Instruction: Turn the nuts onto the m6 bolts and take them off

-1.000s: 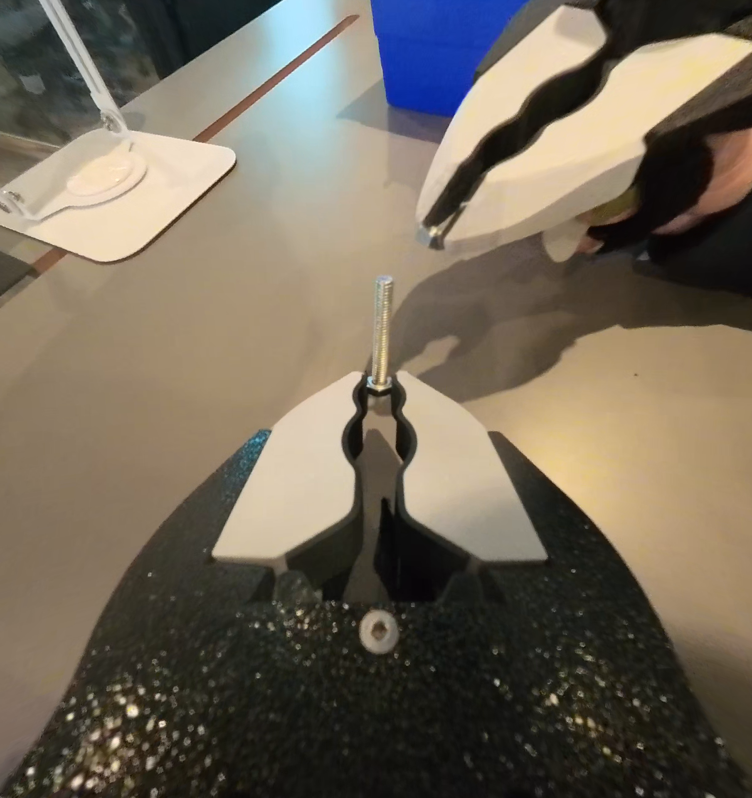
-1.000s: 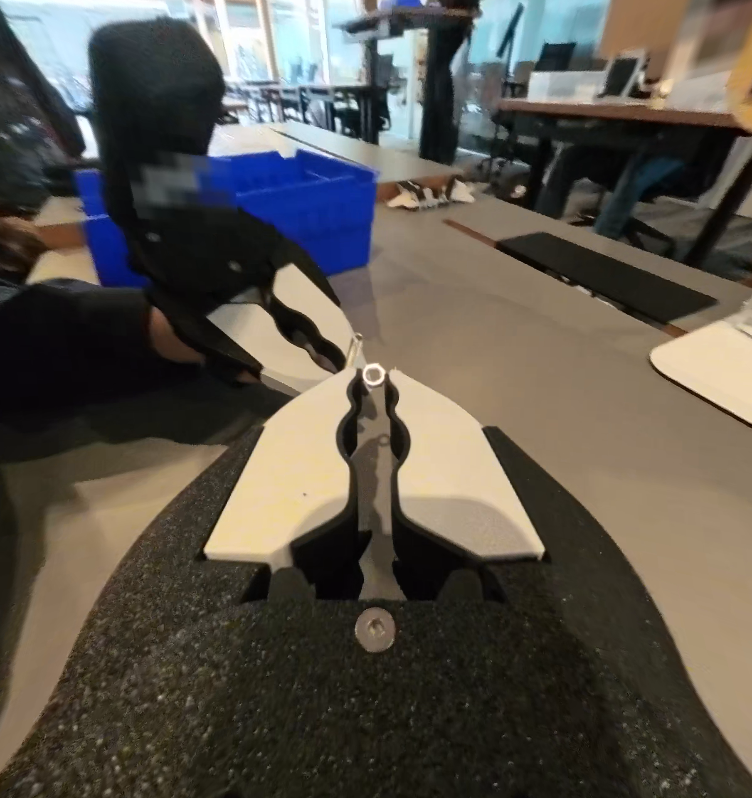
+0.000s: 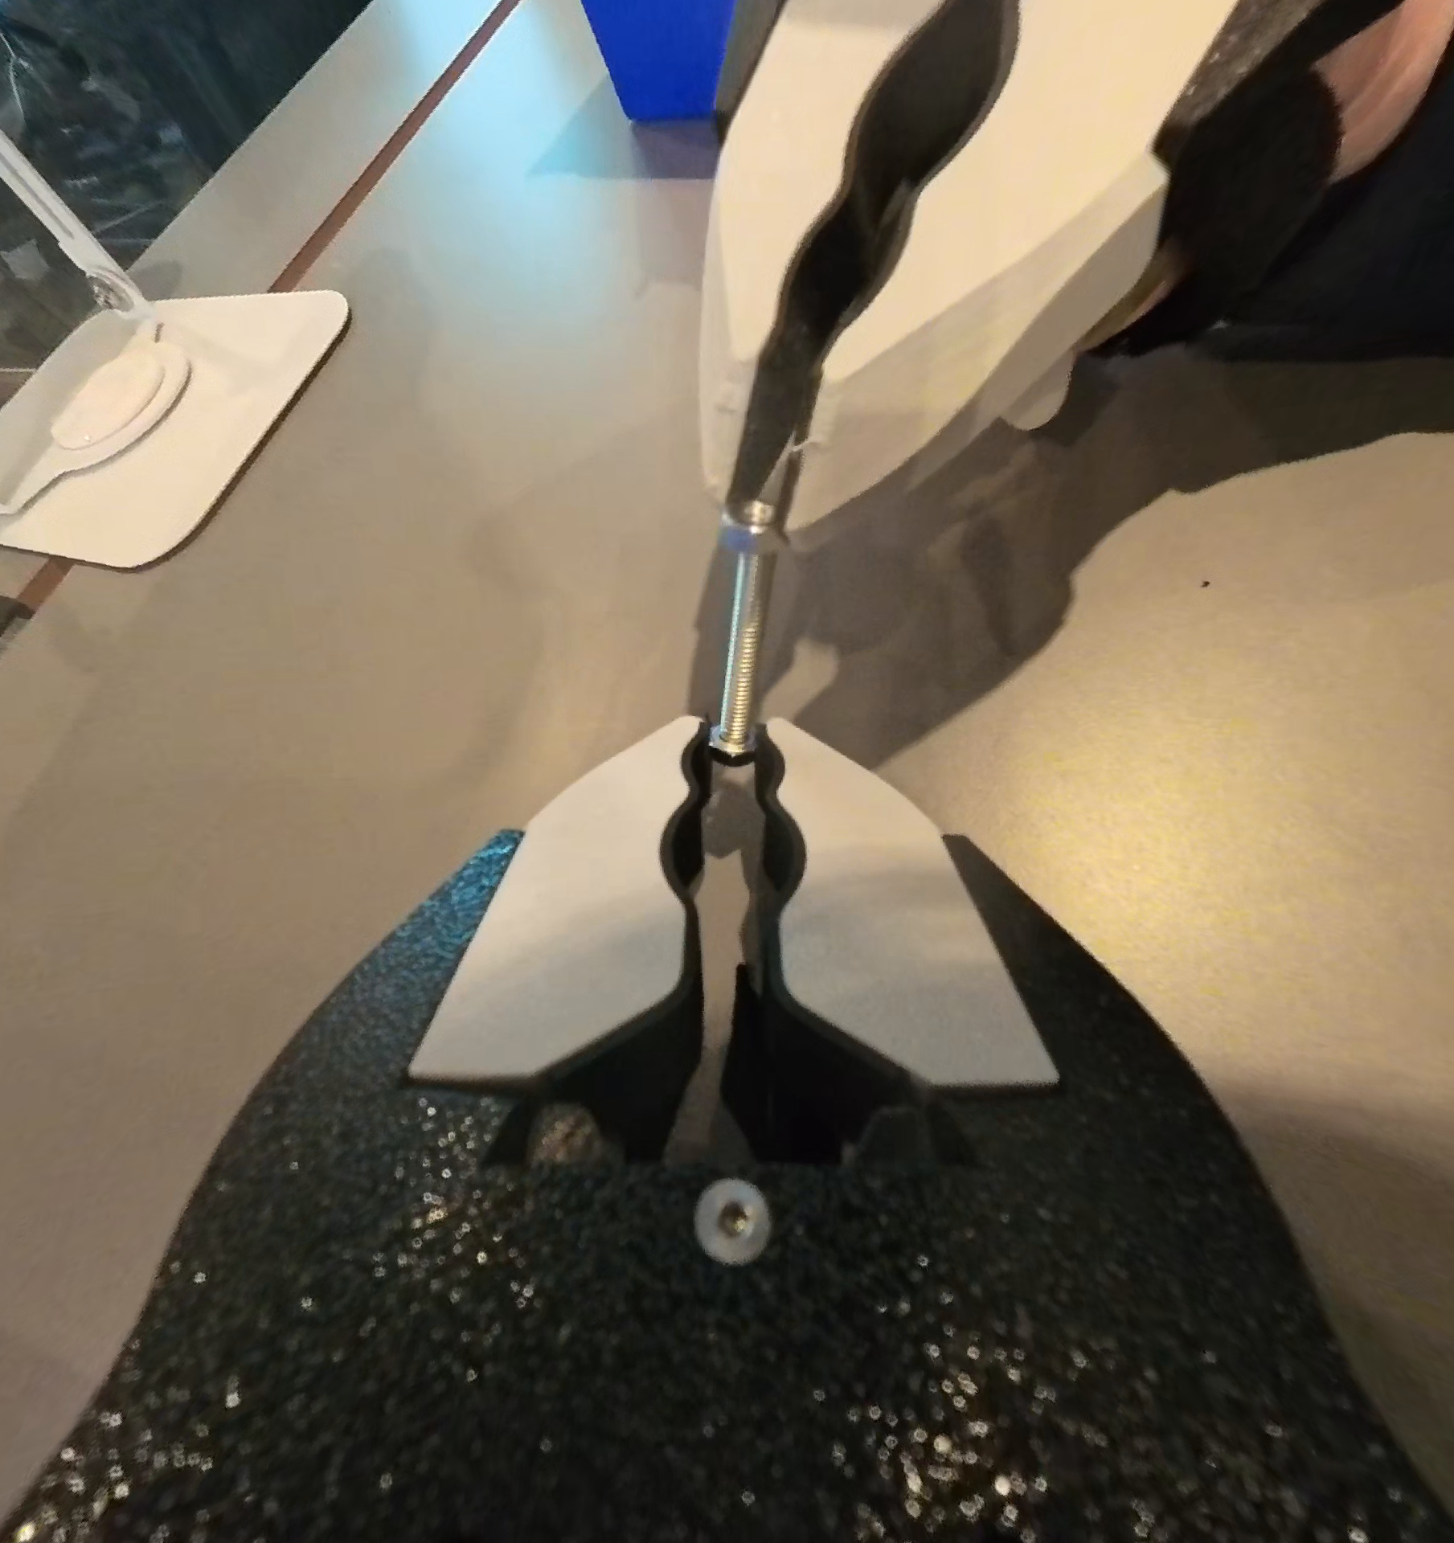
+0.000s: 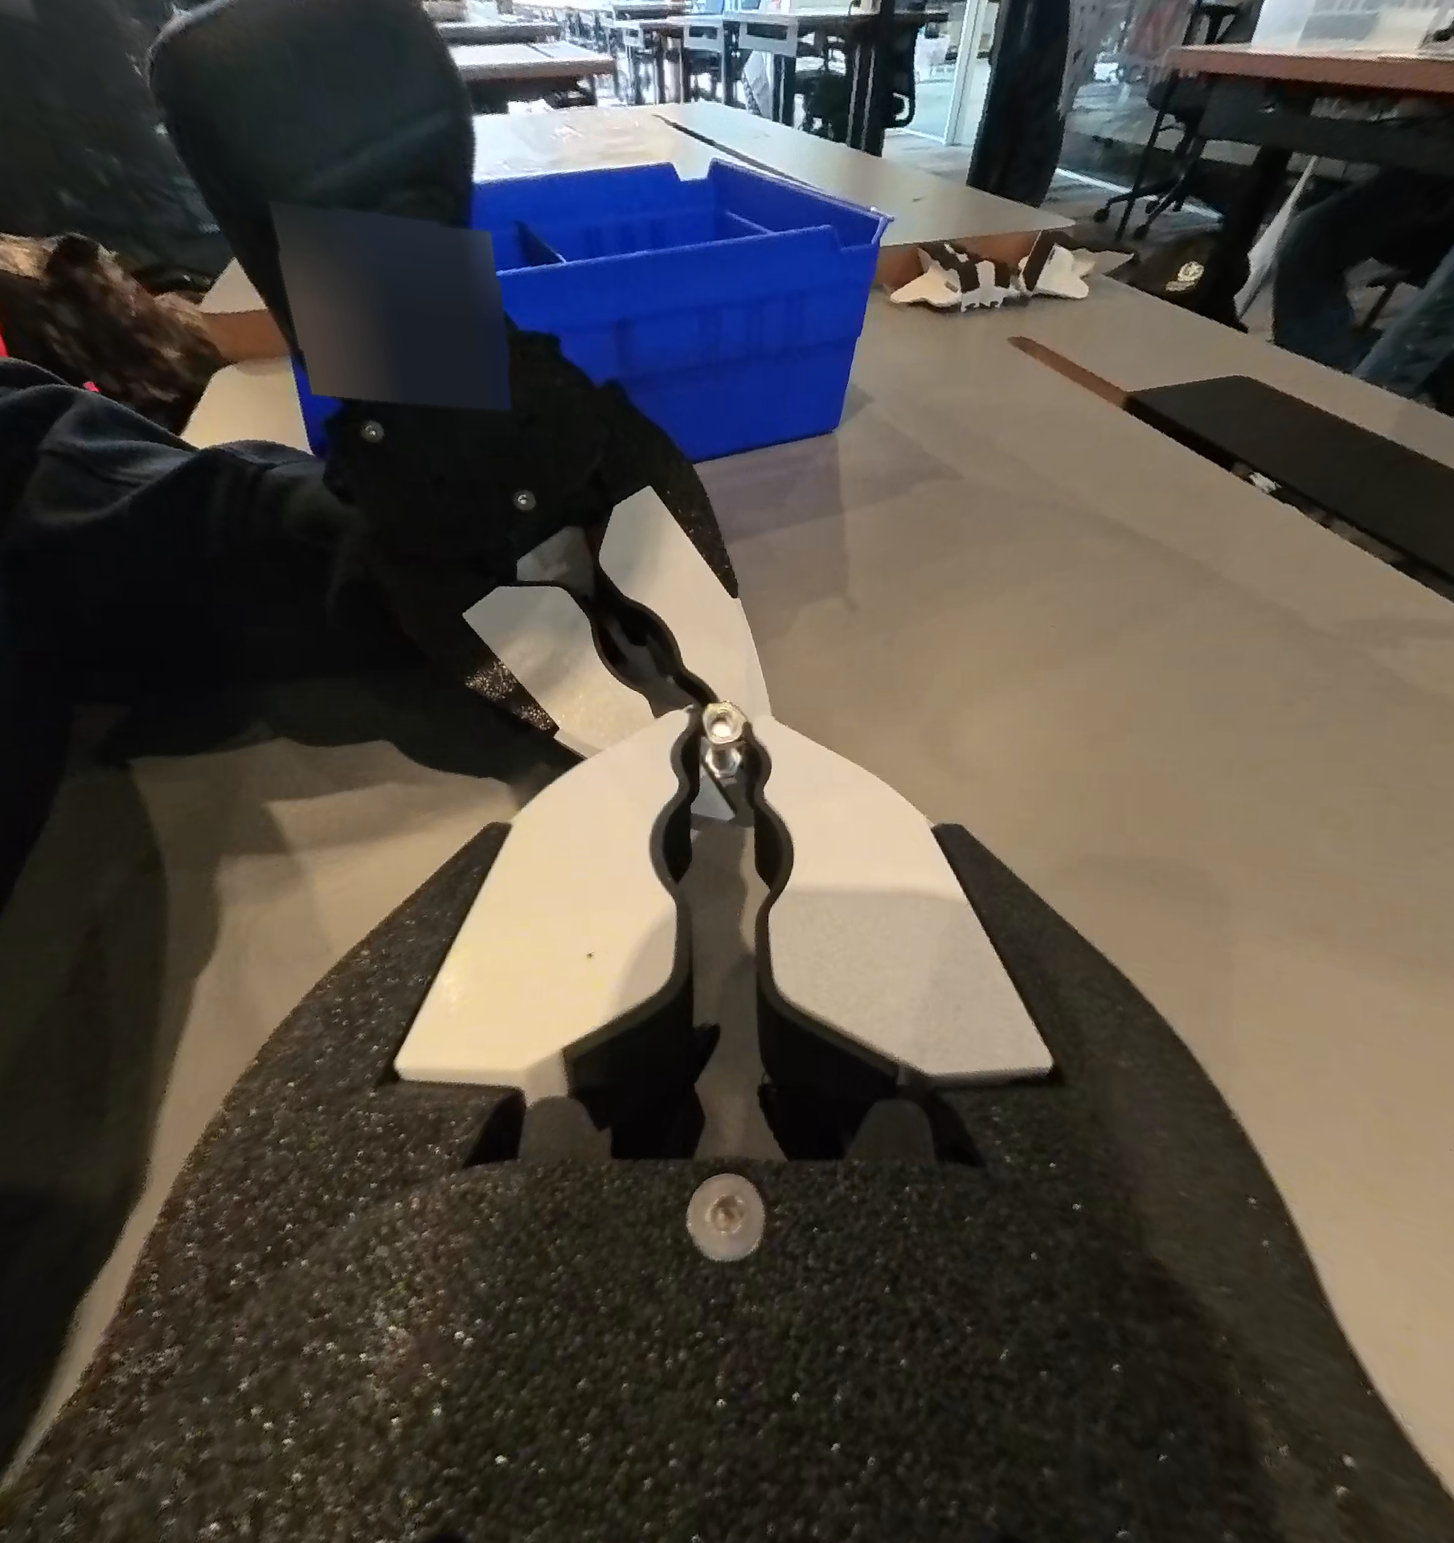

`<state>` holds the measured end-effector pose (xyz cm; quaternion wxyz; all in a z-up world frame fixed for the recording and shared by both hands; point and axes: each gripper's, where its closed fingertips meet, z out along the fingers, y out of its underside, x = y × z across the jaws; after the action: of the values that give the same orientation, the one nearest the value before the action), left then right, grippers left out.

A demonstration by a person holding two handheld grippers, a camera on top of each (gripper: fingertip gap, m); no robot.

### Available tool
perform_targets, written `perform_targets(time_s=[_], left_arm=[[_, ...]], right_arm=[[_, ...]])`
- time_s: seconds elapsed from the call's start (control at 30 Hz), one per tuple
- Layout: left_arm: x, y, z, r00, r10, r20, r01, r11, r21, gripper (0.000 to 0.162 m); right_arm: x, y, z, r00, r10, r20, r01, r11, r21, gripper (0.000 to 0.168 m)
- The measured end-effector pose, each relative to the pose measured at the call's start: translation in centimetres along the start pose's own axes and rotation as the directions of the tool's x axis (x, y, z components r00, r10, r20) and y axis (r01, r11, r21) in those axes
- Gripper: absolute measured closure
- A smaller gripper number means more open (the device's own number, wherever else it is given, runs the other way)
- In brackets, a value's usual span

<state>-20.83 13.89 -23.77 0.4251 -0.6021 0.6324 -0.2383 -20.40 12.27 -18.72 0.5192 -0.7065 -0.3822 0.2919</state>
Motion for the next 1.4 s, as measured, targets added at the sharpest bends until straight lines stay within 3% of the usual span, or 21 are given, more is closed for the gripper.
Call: perform_targets(time_s=[1.4], left_arm=[[0.23,-0.10,0.06,0.999,-0.017,-0.035,0.017,1.000,-0.002,0.152]], right_arm=[[0.13,0.11,0.25,1.000,0.024,0.000,-0.024,1.000,0.020,0.158]])
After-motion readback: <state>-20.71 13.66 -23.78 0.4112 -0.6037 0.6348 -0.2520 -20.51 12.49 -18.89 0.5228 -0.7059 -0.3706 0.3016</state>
